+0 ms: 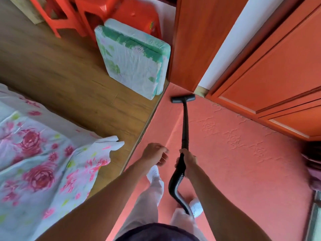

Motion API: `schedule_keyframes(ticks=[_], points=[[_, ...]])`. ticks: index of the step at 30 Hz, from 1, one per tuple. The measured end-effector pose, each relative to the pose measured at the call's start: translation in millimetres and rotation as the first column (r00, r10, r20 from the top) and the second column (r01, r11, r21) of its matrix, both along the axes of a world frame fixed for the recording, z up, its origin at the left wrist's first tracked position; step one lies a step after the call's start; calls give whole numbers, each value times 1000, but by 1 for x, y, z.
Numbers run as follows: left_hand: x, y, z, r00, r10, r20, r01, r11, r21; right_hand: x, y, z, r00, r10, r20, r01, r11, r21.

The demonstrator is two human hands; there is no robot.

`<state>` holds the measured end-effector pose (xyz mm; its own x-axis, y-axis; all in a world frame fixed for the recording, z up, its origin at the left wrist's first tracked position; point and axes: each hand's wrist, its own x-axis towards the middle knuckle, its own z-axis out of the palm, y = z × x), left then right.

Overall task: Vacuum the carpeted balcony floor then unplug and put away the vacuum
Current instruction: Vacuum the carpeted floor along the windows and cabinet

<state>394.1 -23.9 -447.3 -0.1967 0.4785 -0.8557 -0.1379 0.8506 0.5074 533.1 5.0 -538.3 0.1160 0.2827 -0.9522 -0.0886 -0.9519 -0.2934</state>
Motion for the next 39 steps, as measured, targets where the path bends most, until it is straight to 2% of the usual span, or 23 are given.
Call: schedule_keyframes(ticks=[3,8,13,20,23,27,32,36,39], points=[[-26,6,2,1000,10,16,-11,999,32,-21,18,-15,1000,5,-19,-6,1000,-21],[-52,-10,-10,1000,-14,22,14,1000,2,-23,-4,-19,998,-32,-50,29,998,-60],[-45,-30,-20,995,-102,10,102,993,-60,30,-11,-10,978,-183,100,183,983,0],[11,-36,-15,944,-331,14,331,943,-25,97,-74,1,973,-211,93,216,976,-40],[49,-48,-7,878,-479,9,479,878,30,115,-138,6,958,-269,96,277,958,-80],[96,-100,4,741,-671,-18,669,737,97,124,-239,16,921,-375,101,384,919,-87],[115,-205,15,610,-792,3,789,608,86,112,-370,45,879,-444,174,456,889,-37],[119,-283,13,515,-857,-3,857,515,21,106,-479,84,848,-449,281,479,877,-44],[130,-327,15,409,-913,-9,912,409,-27,104,-551,106,794,-525,306,565,823,-54]])
